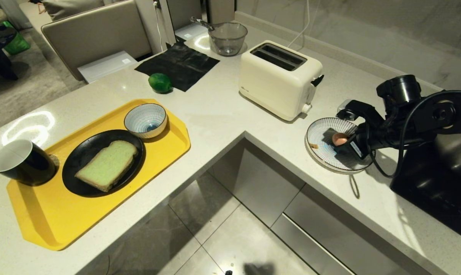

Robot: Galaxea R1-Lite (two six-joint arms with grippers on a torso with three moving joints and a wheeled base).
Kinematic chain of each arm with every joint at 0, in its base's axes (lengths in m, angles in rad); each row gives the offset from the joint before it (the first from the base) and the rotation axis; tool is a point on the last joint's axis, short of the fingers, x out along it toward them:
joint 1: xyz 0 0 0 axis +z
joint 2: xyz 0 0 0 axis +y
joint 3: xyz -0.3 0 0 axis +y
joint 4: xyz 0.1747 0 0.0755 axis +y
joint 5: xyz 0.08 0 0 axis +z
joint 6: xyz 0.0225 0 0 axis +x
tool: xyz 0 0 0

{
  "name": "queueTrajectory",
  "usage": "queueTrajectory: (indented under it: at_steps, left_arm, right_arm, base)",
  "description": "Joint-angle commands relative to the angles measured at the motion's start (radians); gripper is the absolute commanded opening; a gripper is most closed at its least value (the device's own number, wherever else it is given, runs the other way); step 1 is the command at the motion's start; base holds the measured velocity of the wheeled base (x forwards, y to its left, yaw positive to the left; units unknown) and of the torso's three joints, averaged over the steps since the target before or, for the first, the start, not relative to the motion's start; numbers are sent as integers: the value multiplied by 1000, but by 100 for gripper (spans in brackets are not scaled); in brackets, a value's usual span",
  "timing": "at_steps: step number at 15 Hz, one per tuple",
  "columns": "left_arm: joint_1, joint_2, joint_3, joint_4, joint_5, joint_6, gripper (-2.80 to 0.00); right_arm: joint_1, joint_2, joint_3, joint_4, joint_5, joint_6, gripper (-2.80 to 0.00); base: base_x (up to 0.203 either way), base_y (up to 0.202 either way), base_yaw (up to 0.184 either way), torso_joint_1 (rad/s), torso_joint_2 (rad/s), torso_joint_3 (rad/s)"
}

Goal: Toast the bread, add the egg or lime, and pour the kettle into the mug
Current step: Pick up the egg

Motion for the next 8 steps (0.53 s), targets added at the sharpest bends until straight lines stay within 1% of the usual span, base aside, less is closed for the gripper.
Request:
queueTrajectory:
  at_steps: [1, 5, 6, 8]
  left_arm:
    - [1, -1, 0, 0, -1, 0, -280]
    - [0, -1, 0, 0, 1, 0, -280]
    - [0, -1, 0, -1, 1, 0, -280]
    - [0, -1, 0, 0, 0, 0, -280]
  right_arm:
    - [0, -7, 1, 1, 1, -2, -280]
    - [-1, -52, 4, 1, 8, 13, -280]
    - [-2, -70, 3, 1, 11, 37, -280]
    - [-1, -111, 2, 1, 17, 144, -280]
  base:
    - [0, 0, 0, 0, 0, 0]
    - [0, 0, 0, 0, 0, 0]
    - [0, 0, 0, 0, 0, 0]
    - [0, 0, 0, 0, 0, 0]
